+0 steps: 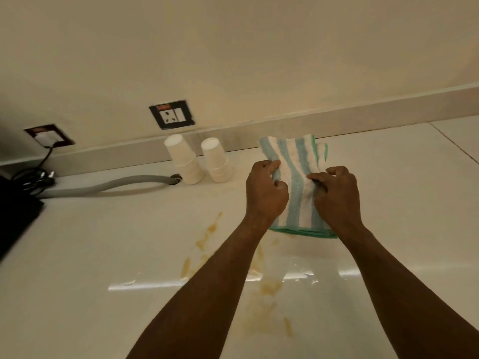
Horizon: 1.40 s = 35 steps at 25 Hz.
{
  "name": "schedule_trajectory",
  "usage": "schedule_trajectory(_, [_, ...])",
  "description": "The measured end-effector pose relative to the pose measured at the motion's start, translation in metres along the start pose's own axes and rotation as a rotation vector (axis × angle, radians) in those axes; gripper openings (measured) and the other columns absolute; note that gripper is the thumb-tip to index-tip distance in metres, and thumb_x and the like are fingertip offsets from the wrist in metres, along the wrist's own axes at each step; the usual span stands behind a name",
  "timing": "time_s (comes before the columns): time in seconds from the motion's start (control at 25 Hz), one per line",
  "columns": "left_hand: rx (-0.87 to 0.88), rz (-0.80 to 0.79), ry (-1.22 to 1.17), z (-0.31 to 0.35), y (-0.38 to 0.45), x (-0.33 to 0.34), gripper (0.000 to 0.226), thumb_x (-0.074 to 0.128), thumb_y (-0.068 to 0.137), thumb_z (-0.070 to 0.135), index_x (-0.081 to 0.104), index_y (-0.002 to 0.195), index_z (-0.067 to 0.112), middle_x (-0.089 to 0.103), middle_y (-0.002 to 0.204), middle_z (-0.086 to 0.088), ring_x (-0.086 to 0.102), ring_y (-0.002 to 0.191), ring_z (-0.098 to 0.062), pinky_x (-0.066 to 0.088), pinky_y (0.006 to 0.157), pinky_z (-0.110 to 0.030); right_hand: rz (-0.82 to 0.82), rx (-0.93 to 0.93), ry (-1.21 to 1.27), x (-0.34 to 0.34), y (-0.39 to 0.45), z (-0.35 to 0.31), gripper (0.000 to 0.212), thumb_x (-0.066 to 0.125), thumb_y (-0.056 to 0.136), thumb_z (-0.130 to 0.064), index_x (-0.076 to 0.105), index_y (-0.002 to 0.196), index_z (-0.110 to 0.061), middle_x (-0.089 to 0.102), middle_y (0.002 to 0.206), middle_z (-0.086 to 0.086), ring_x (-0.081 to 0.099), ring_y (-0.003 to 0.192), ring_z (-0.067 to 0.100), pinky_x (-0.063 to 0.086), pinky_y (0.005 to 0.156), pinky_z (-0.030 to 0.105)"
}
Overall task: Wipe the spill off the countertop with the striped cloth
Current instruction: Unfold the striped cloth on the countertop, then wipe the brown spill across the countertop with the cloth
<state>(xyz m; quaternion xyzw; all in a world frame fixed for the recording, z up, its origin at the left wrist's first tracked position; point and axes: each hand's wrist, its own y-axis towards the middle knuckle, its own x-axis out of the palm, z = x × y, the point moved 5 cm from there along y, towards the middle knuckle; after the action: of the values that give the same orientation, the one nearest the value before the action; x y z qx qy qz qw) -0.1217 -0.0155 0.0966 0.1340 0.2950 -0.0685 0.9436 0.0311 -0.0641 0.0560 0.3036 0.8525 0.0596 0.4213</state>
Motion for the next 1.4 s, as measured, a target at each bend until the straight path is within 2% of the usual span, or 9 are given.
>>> schedule_trajectory(0.32, [-0.081, 0.179, 0.135, -0.104, -0.042, -0.171, 0.044, 0.058, 0.080, 0.002, 0.063, 0.123, 0.013, 0.059, 0.126, -0.004, 0.062, 0.103, -0.022, 0.052, 0.092, -0.034, -0.149, -0.180, 0.140, 0.084, -0.074, -0.157, 0.023, 0.054, 0.091, -0.011, 0.070, 0.108, -0.009, 0.055, 0.110, 0.013, 0.052, 0.098, 0.028, 0.044, 0.078, 0.029])
schedule_trajectory(0.48, [-0.172, 0.228, 0.162, -0.174, -0.055, -0.241, 0.042, 0.059, 0.082, 0.004, 0.062, 0.122, 0.015, 0.059, 0.123, -0.003, 0.062, 0.101, -0.021, 0.051, 0.082, -0.023, -0.247, -0.215, 0.174, 0.146, -0.111, -0.221, 0.025, 0.052, 0.093, -0.018, 0.068, 0.112, -0.012, 0.053, 0.115, 0.010, 0.050, 0.103, 0.024, 0.047, 0.084, 0.029])
schedule_trajectory(0.56, [-0.239, 0.233, 0.176, -0.210, -0.057, -0.266, 0.043, 0.059, 0.082, 0.004, 0.061, 0.123, 0.015, 0.059, 0.125, -0.005, 0.061, 0.103, -0.023, 0.051, 0.084, -0.026, -0.317, -0.214, 0.173, 0.177, -0.123, -0.244, 0.028, 0.050, 0.094, -0.021, 0.065, 0.116, -0.013, 0.051, 0.118, 0.008, 0.049, 0.106, 0.023, 0.048, 0.086, 0.030])
schedule_trajectory(0.68, [-0.333, 0.183, 0.162, -0.261, -0.063, -0.283, 0.044, 0.056, 0.081, 0.000, 0.061, 0.124, 0.012, 0.058, 0.128, -0.009, 0.060, 0.107, -0.028, 0.049, 0.092, -0.032, -0.443, -0.197, 0.108, 0.220, -0.140, -0.259, 0.031, 0.047, 0.093, -0.016, 0.062, 0.120, -0.013, 0.048, 0.127, 0.011, 0.045, 0.116, 0.027, 0.045, 0.090, 0.035])
schedule_trajectory(0.8, [-0.317, 0.035, 0.192, -0.297, -0.070, -0.275, 0.044, 0.054, 0.086, -0.001, 0.058, 0.129, 0.008, 0.056, 0.132, -0.014, 0.059, 0.111, -0.031, 0.046, 0.098, -0.034, -0.525, -0.222, -0.211, 0.246, -0.157, -0.257, 0.036, 0.048, 0.088, -0.011, 0.060, 0.122, -0.012, 0.044, 0.139, 0.014, 0.041, 0.122, 0.031, 0.040, 0.098, 0.040])
schedule_trajectory(0.92, [-0.259, 0.010, 0.289, -0.328, -0.074, -0.278, 0.042, 0.058, 0.090, 0.017, 0.055, 0.132, 0.012, 0.055, 0.135, -0.010, 0.054, 0.119, -0.029, 0.044, 0.101, -0.038, -0.373, -0.346, -0.354, 0.255, -0.165, -0.267, 0.036, 0.047, 0.093, -0.030, 0.058, 0.123, -0.013, 0.042, 0.147, 0.015, 0.040, 0.130, 0.032, 0.029, 0.110, 0.043])
schedule_trajectory(1.04, [-0.268, 0.136, 0.482, -0.356, -0.071, -0.297, 0.043, 0.049, 0.095, 0.031, 0.052, 0.134, 0.013, 0.054, 0.138, -0.008, 0.048, 0.125, -0.029, 0.038, 0.102, -0.041, -0.436, -0.393, -0.325, 0.282, -0.170, -0.287, 0.062, 0.035, 0.094, -0.055, 0.038, 0.143, -0.018, 0.027, 0.157, 0.011, 0.024, 0.144, 0.028, 0.008, 0.118, 0.044])
schedule_trajectory(1.24, [-0.272, 0.052, 0.512, -0.389, -0.065, -0.296, 0.061, 0.035, 0.099, 0.042, 0.026, 0.151, 0.013, 0.025, 0.159, -0.005, 0.021, 0.146, -0.021, 0.017, 0.119, -0.039, -0.626, -0.329, -0.467, 0.338, -0.170, -0.284, 0.080, 0.016, 0.082, -0.078, 0.001, 0.150, -0.041, -0.007, 0.163, 0.004, -0.012, 0.147, 0.035, -0.012, 0.110, 0.065])
schedule_trajectory(1.4, [-0.232, 0.007, 0.591, -0.398, -0.063, -0.289, 0.072, 0.020, 0.094, 0.058, 0.019, 0.152, 0.017, 0.018, 0.161, -0.002, 0.015, 0.148, -0.018, 0.011, 0.120, -0.036, -0.632, -0.313, -0.508, 0.359, -0.137, -0.280, 0.070, 0.014, 0.086, -0.070, 0.005, 0.149, -0.043, -0.004, 0.163, 0.003, -0.013, 0.147, 0.036, -0.014, 0.108, 0.067])
